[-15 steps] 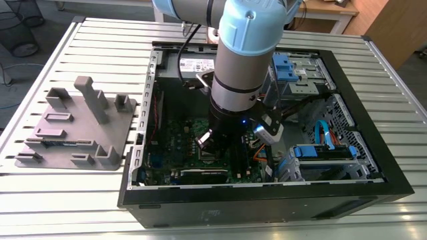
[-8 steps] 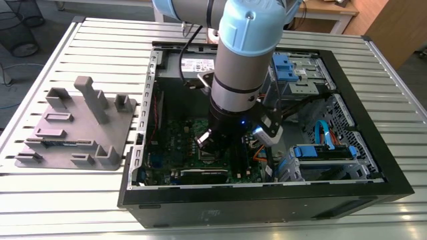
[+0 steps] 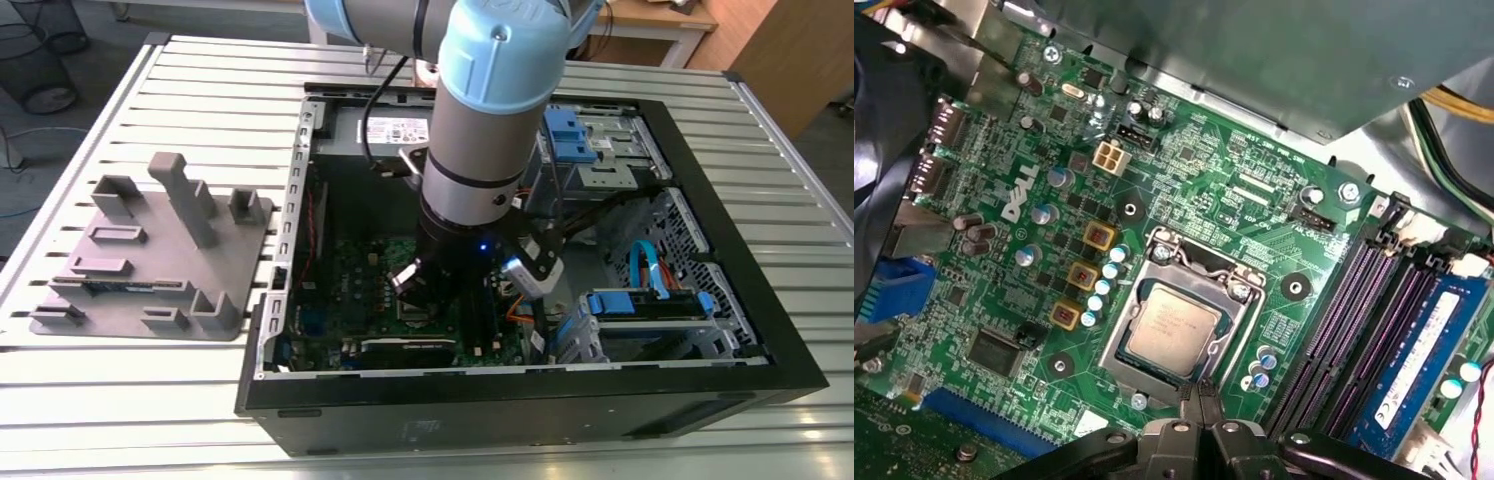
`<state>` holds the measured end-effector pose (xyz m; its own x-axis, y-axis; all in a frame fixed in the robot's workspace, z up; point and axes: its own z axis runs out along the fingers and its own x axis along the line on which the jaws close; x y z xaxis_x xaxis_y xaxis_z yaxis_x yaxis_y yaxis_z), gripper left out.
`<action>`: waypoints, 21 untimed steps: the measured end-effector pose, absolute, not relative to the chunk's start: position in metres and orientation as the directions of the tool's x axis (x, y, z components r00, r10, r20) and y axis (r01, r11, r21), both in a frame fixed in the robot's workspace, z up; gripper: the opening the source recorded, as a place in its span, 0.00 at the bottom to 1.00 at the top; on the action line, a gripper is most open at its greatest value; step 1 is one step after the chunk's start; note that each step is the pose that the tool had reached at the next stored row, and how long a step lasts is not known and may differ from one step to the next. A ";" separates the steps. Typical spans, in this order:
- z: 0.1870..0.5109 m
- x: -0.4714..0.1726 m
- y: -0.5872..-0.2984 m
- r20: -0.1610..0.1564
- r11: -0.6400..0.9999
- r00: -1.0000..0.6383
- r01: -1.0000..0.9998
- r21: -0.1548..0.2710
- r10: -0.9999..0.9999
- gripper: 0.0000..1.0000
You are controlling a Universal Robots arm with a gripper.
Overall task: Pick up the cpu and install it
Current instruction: 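Install the first cpu locking lever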
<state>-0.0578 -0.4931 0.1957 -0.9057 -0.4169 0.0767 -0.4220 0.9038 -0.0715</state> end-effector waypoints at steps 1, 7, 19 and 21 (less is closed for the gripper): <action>0.195 -0.058 -0.493 0.077 0.906 -0.908 -0.417 -0.073 -0.412 0.11; 0.194 -0.058 -0.493 0.080 0.914 -0.916 -0.398 -0.079 -0.392 0.11; 0.193 -0.054 -0.493 0.081 0.917 -0.920 -0.390 -0.081 -0.384 0.11; 0.192 -0.053 -0.493 0.081 0.918 -0.920 -0.389 -0.081 -0.383 0.11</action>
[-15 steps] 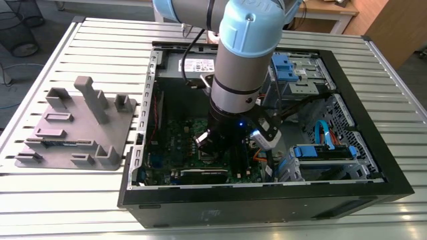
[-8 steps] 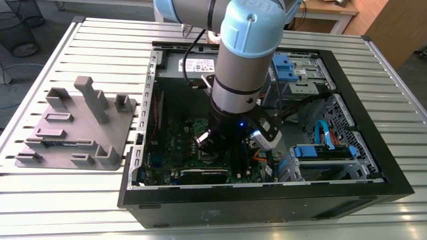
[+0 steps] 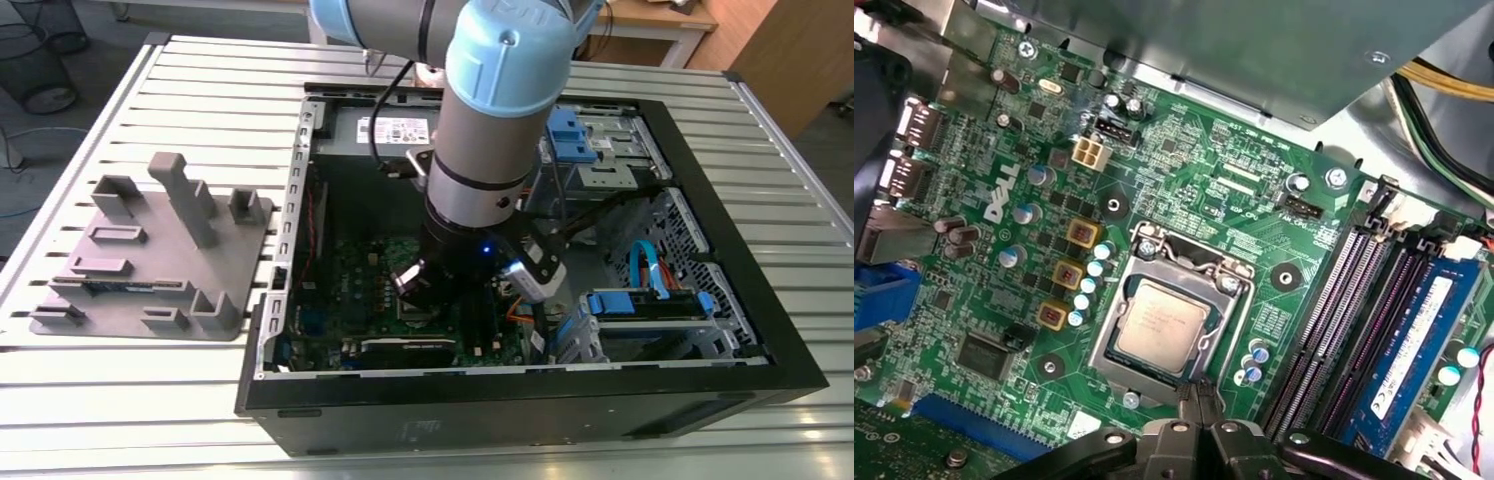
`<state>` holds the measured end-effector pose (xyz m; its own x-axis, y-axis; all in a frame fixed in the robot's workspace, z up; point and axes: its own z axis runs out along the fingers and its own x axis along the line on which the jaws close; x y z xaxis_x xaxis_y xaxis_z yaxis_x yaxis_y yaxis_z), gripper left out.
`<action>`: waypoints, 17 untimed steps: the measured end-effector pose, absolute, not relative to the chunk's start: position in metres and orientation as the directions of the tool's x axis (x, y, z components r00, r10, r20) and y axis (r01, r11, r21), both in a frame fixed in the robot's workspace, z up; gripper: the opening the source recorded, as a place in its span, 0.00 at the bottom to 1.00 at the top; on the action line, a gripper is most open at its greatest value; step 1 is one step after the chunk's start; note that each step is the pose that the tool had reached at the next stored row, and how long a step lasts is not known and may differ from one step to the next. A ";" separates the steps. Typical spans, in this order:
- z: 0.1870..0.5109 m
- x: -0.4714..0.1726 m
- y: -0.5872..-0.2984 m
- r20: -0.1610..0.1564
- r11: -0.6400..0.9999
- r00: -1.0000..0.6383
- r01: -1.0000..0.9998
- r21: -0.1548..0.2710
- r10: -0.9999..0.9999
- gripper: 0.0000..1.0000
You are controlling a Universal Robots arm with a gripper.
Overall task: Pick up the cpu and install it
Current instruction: 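Install the first cpu locking lever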
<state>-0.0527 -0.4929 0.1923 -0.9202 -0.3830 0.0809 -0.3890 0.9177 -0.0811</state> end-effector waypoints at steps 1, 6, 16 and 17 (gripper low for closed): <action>0.192 -0.052 -0.493 0.081 0.918 -0.920 -0.389 -0.081 -0.383 0.11; 0.191 -0.049 -0.493 0.081 0.918 -0.921 -0.387 -0.081 -0.381 0.11; 0.190 -0.047 -0.493 0.081 0.919 -0.921 -0.387 -0.081 -0.381 0.11; 0.190 -0.047 -0.493 0.081 0.919 -0.921 -0.387 -0.081 -0.381 0.11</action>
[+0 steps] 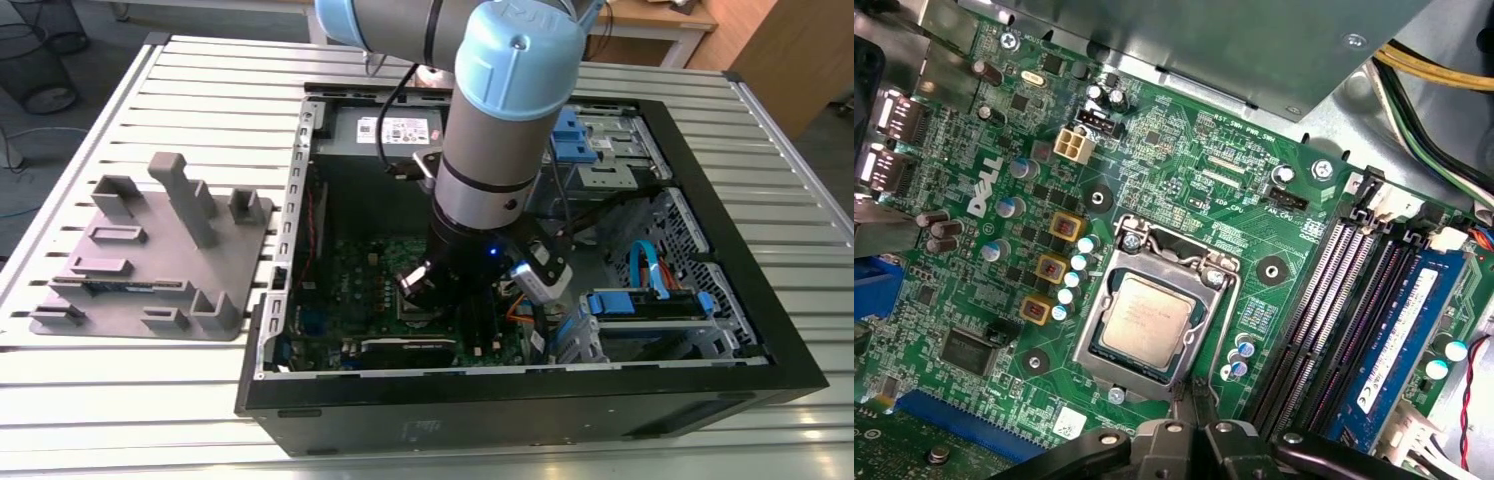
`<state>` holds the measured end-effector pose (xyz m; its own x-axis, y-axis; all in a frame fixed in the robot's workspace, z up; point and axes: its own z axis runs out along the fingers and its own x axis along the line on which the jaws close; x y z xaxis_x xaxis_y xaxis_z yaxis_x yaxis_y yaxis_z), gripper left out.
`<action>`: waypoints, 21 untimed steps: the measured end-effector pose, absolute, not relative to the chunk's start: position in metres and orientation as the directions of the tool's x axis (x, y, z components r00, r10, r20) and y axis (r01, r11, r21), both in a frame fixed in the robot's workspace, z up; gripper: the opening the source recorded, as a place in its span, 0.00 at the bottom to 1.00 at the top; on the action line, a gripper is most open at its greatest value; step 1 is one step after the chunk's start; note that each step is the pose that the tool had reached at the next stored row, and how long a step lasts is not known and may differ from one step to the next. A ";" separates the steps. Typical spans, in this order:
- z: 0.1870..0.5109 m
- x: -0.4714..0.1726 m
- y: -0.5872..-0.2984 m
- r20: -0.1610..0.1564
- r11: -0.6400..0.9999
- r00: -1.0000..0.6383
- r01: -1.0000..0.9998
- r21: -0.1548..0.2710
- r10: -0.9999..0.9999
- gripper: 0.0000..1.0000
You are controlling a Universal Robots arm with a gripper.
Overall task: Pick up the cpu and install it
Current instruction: 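Install the first cpu locking lever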
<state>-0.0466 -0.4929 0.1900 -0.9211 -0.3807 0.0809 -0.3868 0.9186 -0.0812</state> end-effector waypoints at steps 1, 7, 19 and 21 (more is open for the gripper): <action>0.190 -0.047 -0.493 0.081 0.919 -0.921 -0.387 -0.081 -0.381 0.11; 0.189 -0.047 -0.493 0.081 0.919 -0.921 -0.387 -0.081 -0.381 0.11; 0.189 -0.046 -0.493 0.081 0.919 -0.921 -0.387 -0.081 -0.381 0.11; 0.189 -0.046 -0.493 0.081 0.919 -0.921 -0.387 -0.081 -0.381 0.11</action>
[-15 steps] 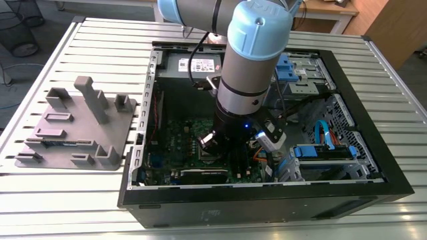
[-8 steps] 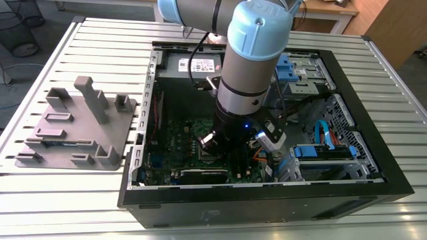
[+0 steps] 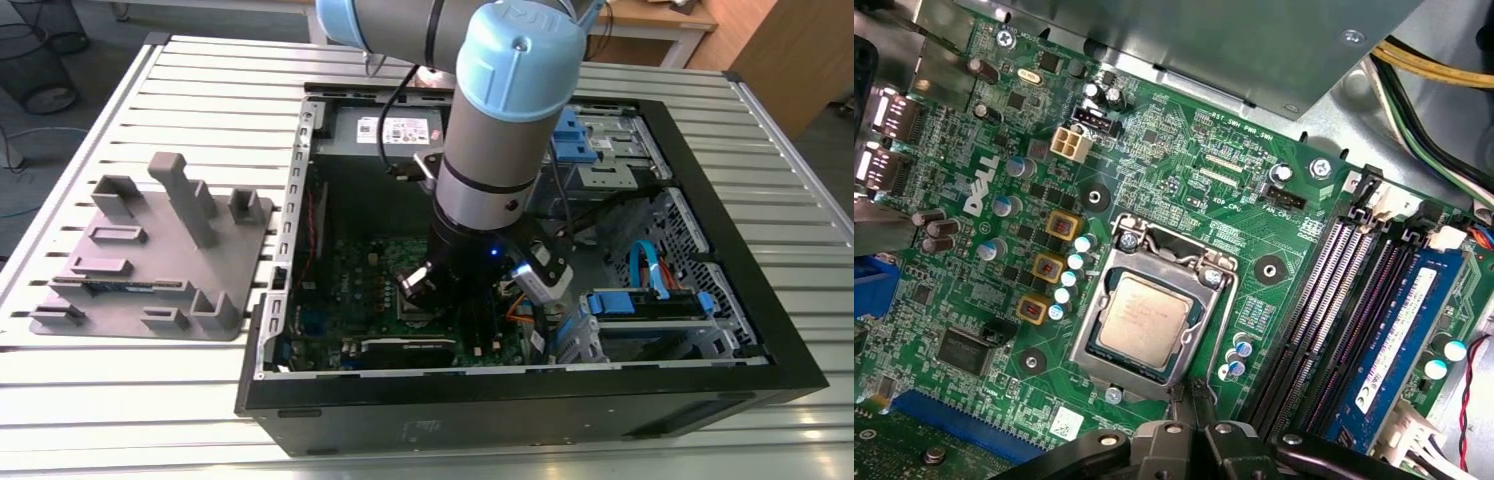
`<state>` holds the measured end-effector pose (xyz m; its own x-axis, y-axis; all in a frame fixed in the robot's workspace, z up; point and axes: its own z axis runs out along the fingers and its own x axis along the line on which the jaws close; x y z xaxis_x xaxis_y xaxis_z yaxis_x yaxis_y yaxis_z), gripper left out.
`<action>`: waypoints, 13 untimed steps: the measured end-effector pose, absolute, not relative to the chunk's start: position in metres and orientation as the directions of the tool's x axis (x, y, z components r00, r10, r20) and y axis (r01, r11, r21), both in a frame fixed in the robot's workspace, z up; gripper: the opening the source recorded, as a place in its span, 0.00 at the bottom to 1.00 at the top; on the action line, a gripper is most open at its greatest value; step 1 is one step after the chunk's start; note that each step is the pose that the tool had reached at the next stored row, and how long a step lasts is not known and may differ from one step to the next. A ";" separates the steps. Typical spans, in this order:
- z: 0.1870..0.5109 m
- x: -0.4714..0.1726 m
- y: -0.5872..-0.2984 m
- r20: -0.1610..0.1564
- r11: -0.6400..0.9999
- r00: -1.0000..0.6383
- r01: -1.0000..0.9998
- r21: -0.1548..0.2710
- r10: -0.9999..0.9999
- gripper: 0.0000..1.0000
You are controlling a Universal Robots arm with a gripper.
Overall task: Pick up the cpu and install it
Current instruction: 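Install the first cpu locking lever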
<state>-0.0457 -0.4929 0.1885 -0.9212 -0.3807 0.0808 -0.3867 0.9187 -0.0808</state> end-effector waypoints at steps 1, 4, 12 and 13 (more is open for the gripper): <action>0.189 -0.046 -0.493 0.081 0.919 -0.921 -0.387 -0.081 -0.381 0.11; 0.189 -0.046 -0.493 0.080 0.919 -0.921 -0.387 -0.079 -0.381 0.11; 0.189 -0.046 -0.493 0.080 0.919 -0.921 -0.387 -0.078 -0.381 0.11; 0.189 -0.045 -0.493 0.080 0.919 -0.921 -0.387 -0.078 -0.381 0.11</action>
<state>-0.0453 -0.4934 0.1893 -0.9212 -0.3809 0.0795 -0.3867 0.9189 -0.0784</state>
